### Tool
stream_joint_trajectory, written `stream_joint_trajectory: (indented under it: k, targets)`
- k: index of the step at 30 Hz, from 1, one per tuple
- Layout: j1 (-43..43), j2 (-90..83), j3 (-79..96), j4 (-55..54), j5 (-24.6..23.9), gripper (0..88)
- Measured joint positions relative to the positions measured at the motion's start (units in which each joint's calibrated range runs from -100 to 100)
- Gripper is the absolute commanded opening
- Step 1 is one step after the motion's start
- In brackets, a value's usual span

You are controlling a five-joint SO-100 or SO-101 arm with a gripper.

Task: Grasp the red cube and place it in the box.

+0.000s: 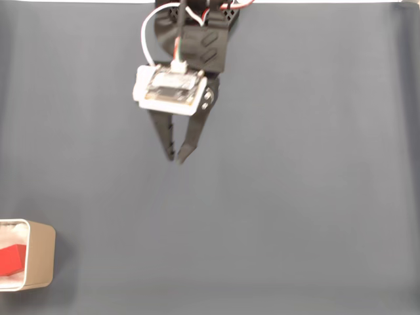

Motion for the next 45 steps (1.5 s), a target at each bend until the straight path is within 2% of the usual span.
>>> stream_joint_trajectory:
  k: [13, 28, 34, 45]
  targets:
    - [-1.41, -21.45, 27.22, -0.24, 1.56, 0.0]
    - [-1.85, -39.69, 50.09, 0.4, 4.0, 0.0]
    - [-1.93, -44.64, 52.98, 4.3, 4.4, 0.0]
    - [-3.26, -51.24, 53.35, 19.73, 3.76, 0.0]
